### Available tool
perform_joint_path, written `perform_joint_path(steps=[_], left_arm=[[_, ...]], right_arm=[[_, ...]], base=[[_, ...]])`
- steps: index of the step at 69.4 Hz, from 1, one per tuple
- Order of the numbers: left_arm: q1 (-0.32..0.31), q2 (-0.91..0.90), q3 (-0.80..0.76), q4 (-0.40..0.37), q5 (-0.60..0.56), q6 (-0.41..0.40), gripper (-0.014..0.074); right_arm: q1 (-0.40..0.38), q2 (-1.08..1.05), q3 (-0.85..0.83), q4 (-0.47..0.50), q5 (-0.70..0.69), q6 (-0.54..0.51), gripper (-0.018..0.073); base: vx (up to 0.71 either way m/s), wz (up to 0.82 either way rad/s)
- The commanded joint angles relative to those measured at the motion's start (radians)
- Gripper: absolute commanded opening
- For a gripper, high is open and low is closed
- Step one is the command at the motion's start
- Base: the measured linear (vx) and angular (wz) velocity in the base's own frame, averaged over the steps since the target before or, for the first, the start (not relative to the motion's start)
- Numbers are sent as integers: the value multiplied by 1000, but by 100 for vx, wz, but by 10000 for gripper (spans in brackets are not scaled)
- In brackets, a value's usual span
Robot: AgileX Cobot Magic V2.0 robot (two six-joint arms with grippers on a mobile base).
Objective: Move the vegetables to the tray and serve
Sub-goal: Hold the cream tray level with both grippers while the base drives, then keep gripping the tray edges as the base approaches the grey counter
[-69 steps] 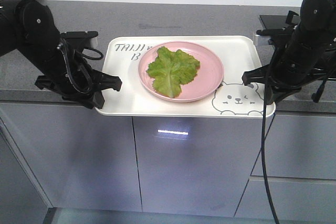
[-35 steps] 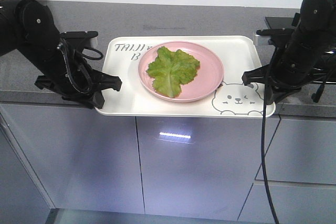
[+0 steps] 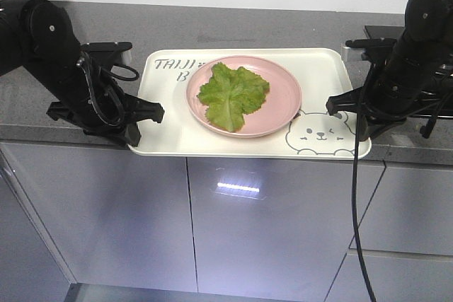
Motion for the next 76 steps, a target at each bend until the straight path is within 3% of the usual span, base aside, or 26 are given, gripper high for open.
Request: perform_joint_path(steps=[1, 76], left_arm=[[-25, -56, -32, -127, -72, 23, -8], [-25, -56, -32, -127, -72, 23, -8]], right_arm=[[18, -56, -27, 94, -7, -38, -8], [18, -56, -27, 94, -7, -38, -8]], base=[[4, 3], [4, 3]])
